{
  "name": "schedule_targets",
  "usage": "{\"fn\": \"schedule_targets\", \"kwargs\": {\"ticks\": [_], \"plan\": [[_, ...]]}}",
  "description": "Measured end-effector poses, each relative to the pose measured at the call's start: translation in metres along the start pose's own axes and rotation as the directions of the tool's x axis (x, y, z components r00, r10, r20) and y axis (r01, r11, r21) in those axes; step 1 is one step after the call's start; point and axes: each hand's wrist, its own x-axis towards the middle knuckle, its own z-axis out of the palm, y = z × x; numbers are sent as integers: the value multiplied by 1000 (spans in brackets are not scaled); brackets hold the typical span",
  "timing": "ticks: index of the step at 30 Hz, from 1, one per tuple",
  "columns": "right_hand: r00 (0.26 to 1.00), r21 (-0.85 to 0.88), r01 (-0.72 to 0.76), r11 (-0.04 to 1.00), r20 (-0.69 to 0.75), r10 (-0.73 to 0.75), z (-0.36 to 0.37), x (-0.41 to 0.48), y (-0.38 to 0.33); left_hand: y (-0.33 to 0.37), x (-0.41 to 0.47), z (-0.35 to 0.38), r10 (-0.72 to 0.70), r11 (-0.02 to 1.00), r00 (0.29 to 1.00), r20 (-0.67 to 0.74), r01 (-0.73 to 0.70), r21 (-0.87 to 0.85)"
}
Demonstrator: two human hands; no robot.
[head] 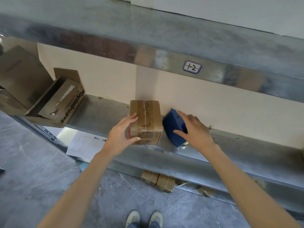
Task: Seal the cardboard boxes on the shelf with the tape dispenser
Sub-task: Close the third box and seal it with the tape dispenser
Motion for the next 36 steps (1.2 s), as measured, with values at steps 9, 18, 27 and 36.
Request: {"fn": "schedule_targets", "kwargs": {"ticks": [9, 18, 27, 36], "plan": [[953, 316, 299, 900, -58, -296, 16, 11, -41, 4, 2, -6, -13, 1000, 1000, 26, 14, -11], [939, 384, 339, 859, -200, -281, 33, 13, -35, -1, 4, -10, 9, 1000, 997, 72, -8, -14], [944, 439, 264, 859, -301, -137, 39, 11, -62, 14, -2, 10, -4, 999, 986, -164, -4, -51], [944, 539, 239, 808, -325, -63, 40, 15, -61, 13, 1, 10, -47, 991, 977, -210, 20, -130]]}}
